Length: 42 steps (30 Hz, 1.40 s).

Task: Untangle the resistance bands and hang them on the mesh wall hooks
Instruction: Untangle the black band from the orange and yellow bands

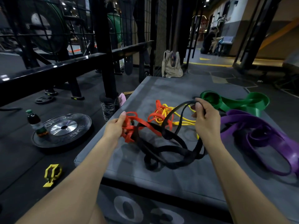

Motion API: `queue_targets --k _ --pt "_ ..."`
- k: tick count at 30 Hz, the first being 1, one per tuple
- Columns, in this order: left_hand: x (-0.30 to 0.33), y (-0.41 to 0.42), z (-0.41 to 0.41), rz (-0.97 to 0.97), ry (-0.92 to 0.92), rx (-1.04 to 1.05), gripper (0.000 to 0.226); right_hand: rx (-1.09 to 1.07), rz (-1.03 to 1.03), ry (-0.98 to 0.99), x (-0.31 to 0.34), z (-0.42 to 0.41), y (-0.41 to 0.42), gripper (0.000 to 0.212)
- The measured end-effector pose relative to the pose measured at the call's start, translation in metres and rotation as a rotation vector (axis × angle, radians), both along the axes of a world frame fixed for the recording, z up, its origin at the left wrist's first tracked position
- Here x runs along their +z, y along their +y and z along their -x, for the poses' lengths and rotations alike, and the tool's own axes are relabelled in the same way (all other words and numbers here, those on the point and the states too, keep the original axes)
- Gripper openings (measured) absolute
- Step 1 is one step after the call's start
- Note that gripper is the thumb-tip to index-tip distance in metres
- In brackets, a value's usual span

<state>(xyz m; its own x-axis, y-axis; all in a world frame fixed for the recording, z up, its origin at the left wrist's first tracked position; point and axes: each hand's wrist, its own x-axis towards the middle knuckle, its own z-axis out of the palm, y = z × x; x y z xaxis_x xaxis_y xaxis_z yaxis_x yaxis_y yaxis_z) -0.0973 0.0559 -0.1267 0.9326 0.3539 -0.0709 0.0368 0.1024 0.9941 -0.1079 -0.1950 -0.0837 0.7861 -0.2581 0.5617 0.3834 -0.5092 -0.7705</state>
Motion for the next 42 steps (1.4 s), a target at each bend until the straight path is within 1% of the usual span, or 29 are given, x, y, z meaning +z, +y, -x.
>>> queue_targets --k 4,6,9,11,16,19,20,21,24,25,26,27,29,30,32,33,34,36,38,39,40,41,42 --pt "0.007 -0.006 0.003 0.182 -0.048 0.016 0.041 -0.01 -0.125 -0.077 0.004 0.0 0.004 0.028" --pt "0.008 -0.006 0.003 0.209 -0.085 0.001 0.037 -0.005 -0.14 -0.103 0.006 0.002 0.007 0.027" --pt "0.007 -0.007 0.004 0.257 -0.118 -0.037 0.033 0.015 -0.083 -0.084 0.004 0.004 0.008 0.029" --pt "0.009 -0.006 0.005 0.349 -0.127 -0.04 0.029 -0.004 -0.028 -0.064 0.001 0.004 0.007 0.03" --pt "0.008 0.001 0.001 0.545 -0.158 -0.013 0.03 -0.112 -0.07 -0.031 0.002 0.001 0.002 0.032" --pt "0.005 0.002 -0.002 0.66 -0.176 0.0 0.032 -0.125 -0.017 0.034 0.0 -0.001 0.002 0.031" --pt "0.005 0.002 -0.003 0.686 -0.176 -0.001 0.033 -0.091 0.043 0.075 -0.002 -0.001 0.002 0.03" --pt "0.007 0.001 -0.003 0.697 -0.175 -0.005 0.033 -0.053 0.184 0.134 -0.003 -0.001 0.003 0.029" --pt "0.012 -0.005 -0.002 0.716 -0.16 -0.021 0.03 -0.018 0.863 0.354 -0.012 0.003 0.011 0.03" --pt "0.013 -0.008 -0.001 0.727 -0.152 -0.024 0.029 -0.021 0.973 0.394 -0.013 0.006 0.017 0.035" --pt "0.015 -0.01 0.0 0.735 -0.149 -0.032 0.029 -0.021 1.012 0.394 -0.012 0.011 0.025 0.04" --pt "0.017 -0.012 0.001 0.734 -0.15 -0.043 0.029 -0.017 0.999 0.353 -0.009 0.015 0.031 0.046" --pt "0.022 -0.016 0.003 0.719 -0.157 -0.062 0.031 0.036 0.913 0.239 -0.001 0.02 0.044 0.073" --pt "0.025 -0.019 0.004 0.721 -0.158 -0.07 0.031 0.09 0.89 0.218 0.001 0.02 0.049 0.083" --pt "0.03 -0.026 0.007 0.758 -0.16 -0.102 0.029 0.201 0.897 0.281 -0.002 0.02 0.057 0.092" --pt "0.032 -0.029 0.008 0.79 -0.158 -0.126 0.029 0.234 0.895 0.324 -0.006 0.02 0.06 0.093" --pt "0.034 -0.031 0.01 0.826 -0.15 -0.151 0.029 0.25 0.865 0.369 -0.009 0.02 0.062 0.087" --pt "0.038 -0.034 0.013 0.89 -0.134 -0.201 0.03 0.261 0.756 0.413 -0.016 0.016 0.065 0.056" --pt "0.042 -0.034 0.016 0.867 -0.149 -0.257 0.03 0.262 0.674 0.369 -0.019 0.01 0.066 0.028" --pt "0.043 -0.033 0.016 0.807 -0.167 -0.267 0.03 0.272 0.59 0.342 -0.019 0.007 0.066 0.019" --pt "0.044 -0.031 0.016 0.716 -0.188 -0.255 0.029 0.29 0.463 0.343 -0.017 0.003 0.063 0.012" --pt "0.044 -0.028 0.015 0.604 -0.203 -0.208 0.027 0.31 0.308 0.36 -0.012 0.001 0.058 0.013" --pt "0.043 -0.024 0.013 0.488 -0.203 -0.13 0.026 0.299 0.183 0.39 -0.008 -0.002 0.05 0.021"
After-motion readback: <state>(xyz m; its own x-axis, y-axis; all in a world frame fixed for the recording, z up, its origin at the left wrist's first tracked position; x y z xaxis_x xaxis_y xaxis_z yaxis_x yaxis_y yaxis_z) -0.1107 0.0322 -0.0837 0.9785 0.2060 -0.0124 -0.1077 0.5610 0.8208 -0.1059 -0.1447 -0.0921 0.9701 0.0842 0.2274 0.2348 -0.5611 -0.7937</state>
